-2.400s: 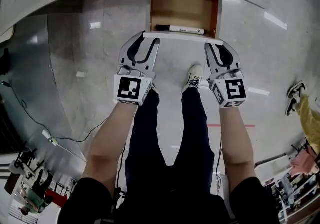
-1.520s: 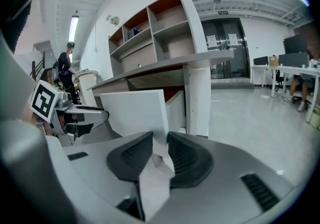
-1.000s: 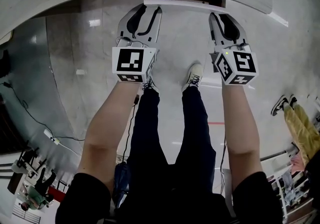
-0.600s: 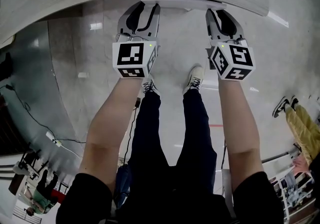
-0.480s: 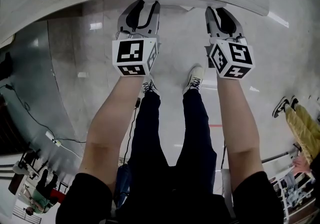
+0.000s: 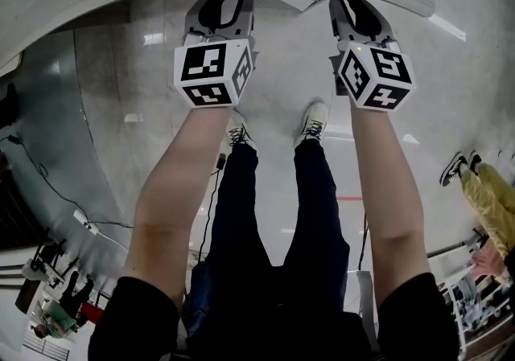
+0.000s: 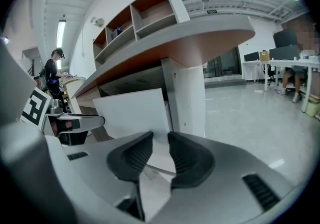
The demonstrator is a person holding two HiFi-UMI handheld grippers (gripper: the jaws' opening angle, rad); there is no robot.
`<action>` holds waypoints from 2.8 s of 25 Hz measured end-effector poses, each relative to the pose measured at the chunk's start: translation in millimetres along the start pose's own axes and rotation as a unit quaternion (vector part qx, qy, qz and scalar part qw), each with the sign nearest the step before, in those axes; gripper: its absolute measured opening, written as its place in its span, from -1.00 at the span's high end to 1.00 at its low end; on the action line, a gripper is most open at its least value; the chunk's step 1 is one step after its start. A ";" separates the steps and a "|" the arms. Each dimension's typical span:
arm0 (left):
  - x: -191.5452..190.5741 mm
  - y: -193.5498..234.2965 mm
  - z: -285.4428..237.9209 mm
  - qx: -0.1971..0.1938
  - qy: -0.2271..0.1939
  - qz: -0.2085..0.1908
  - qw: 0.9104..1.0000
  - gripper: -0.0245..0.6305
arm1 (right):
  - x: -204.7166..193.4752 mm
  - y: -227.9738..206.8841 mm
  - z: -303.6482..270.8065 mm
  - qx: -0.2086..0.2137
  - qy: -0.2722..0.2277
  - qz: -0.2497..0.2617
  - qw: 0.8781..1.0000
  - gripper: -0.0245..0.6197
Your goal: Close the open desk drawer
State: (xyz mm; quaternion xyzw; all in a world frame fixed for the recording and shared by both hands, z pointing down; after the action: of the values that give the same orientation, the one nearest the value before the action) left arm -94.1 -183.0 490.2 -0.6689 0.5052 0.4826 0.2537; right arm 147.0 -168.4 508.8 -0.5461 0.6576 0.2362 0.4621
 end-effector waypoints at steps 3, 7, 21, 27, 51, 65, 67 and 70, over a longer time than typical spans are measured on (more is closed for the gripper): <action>4.1 1.1 -6.9 0.002 0.003 0.013 1.000 0.50 | 5.5 -3.7 -6.4 -0.005 0.003 -0.005 1.000 0.58; 11.4 4.1 -10.3 0.011 0.002 0.038 0.999 0.50 | 15.2 -1.4 -11.4 -0.012 0.009 -0.020 1.000 0.58; 3.7 5.5 0.4 0.020 -0.015 0.036 0.999 0.50 | 5.1 -5.5 -4.7 -0.007 0.009 -0.023 1.000 0.58; -9.5 -2.9 31.4 0.004 -0.010 0.026 1.000 0.89 | -4.9 4.2 19.4 0.012 0.006 -0.039 0.999 0.87; 105.7 -80.0 212.1 -0.198 -0.033 -0.048 0.979 0.89 | 113.8 143.3 185.0 0.183 -0.067 0.020 0.981 0.87; 140.8 -96.0 265.1 -0.247 -0.042 -0.070 0.966 0.89 | 150.6 159.7 255.1 0.213 -0.098 0.043 0.971 0.87; 138.7 -94.8 270.6 -0.253 -0.036 -0.071 0.964 0.89 | 149.8 162.1 261.8 0.217 -0.097 0.044 0.970 0.87; 137.0 -91.3 277.4 -0.251 -0.034 -0.066 0.965 0.89 | 148.0 163.8 269.1 0.221 -0.094 0.040 0.970 0.87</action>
State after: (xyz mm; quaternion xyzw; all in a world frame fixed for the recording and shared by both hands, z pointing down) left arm -114.7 20.4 240.6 -0.7261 0.3137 0.5986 0.1266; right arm 91.2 24.7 224.8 -0.3790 0.6686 0.1529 0.6212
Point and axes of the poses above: the fingertips, and each gripper's own axes: z backward along the fingers, y to its left, x out of its top, the point moved 10 cm from there along z, backward along the fingers, and after that the axes turned 3 degrees about z, right-handed, at the moved point
